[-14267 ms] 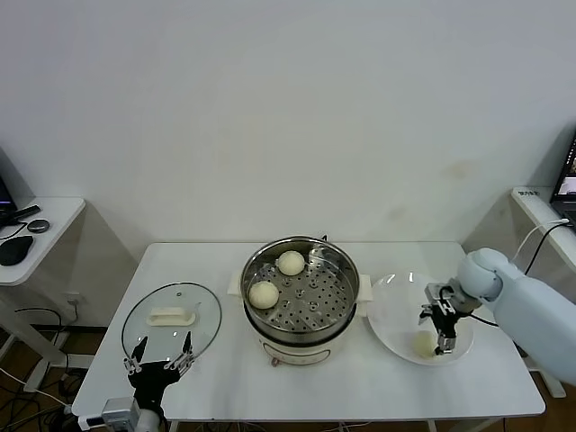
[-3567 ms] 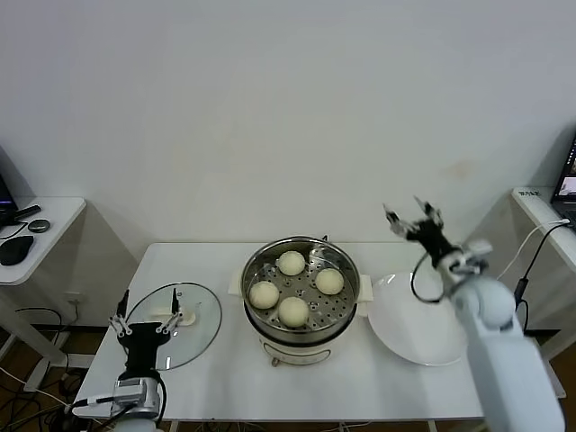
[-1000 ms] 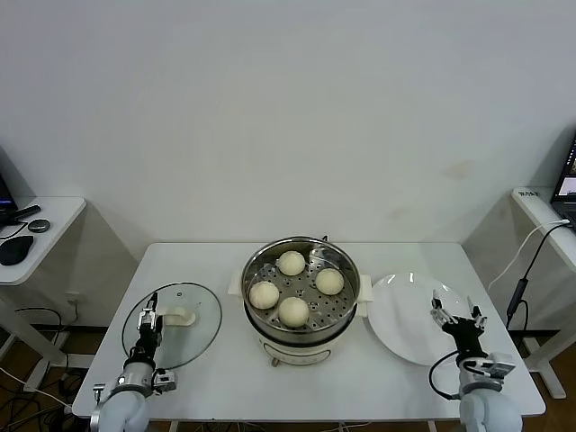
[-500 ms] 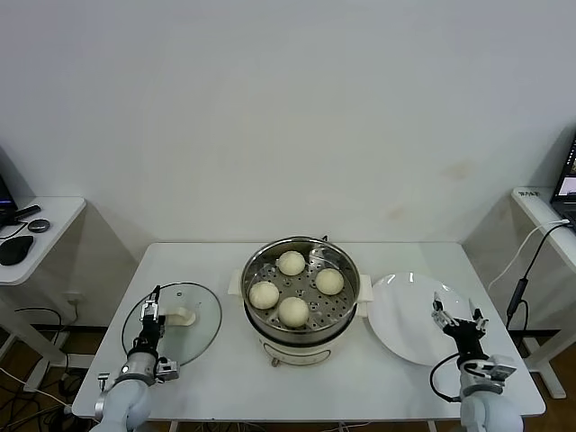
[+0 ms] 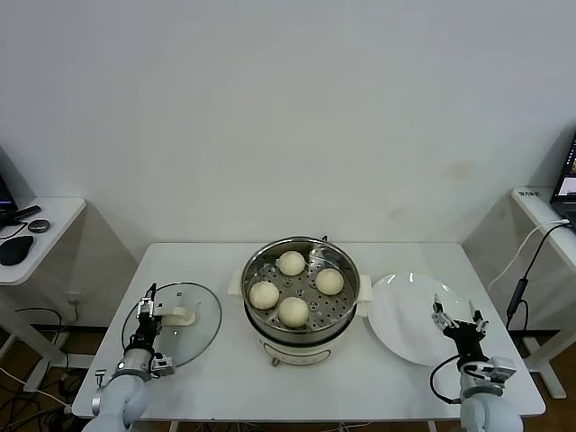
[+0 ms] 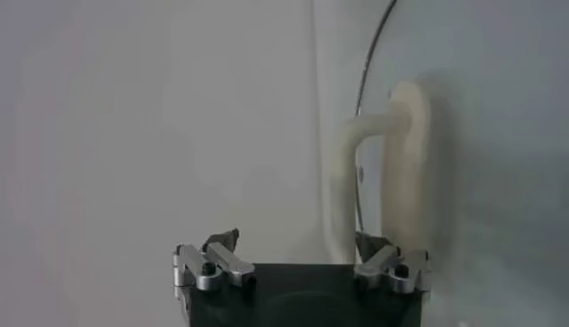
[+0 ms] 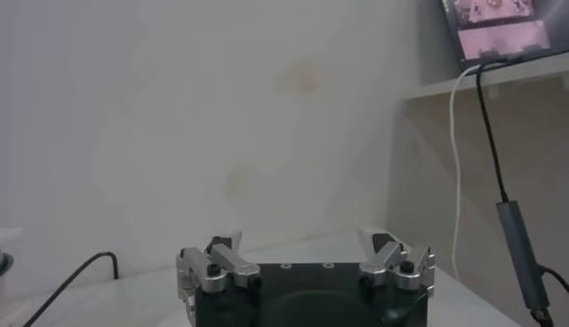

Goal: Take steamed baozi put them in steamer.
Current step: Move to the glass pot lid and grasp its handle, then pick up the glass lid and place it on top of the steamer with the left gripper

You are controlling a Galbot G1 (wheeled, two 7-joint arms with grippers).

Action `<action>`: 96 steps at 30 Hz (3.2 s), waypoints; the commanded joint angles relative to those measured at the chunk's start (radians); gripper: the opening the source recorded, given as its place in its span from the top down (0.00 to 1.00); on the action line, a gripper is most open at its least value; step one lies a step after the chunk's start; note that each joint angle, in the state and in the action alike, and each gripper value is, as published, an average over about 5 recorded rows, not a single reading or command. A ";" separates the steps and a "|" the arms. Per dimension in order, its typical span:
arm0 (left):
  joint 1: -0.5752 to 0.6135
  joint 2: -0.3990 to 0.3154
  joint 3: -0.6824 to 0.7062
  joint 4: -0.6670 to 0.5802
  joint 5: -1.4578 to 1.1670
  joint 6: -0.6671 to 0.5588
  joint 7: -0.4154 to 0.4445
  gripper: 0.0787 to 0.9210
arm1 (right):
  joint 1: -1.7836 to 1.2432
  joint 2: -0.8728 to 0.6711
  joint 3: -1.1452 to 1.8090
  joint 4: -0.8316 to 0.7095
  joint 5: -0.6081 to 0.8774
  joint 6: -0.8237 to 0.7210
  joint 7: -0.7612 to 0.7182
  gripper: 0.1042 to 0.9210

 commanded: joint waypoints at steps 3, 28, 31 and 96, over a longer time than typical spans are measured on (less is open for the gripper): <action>-0.020 0.006 0.002 0.044 -0.017 -0.085 0.000 0.30 | -0.002 0.001 0.000 -0.001 -0.001 0.001 -0.001 0.12; 0.117 -0.096 -0.047 -0.372 -0.167 0.421 0.161 0.89 | -0.003 0.003 -0.004 0.015 0.001 -0.005 -0.003 0.12; 0.148 -0.120 -0.055 -0.485 -0.124 0.519 0.204 0.89 | -0.002 0.005 -0.005 0.019 0.006 -0.009 -0.003 0.12; -0.169 -0.405 0.642 -0.485 0.404 0.668 0.563 0.89 | -0.014 0.083 0.012 0.017 -0.048 -0.027 0.013 0.12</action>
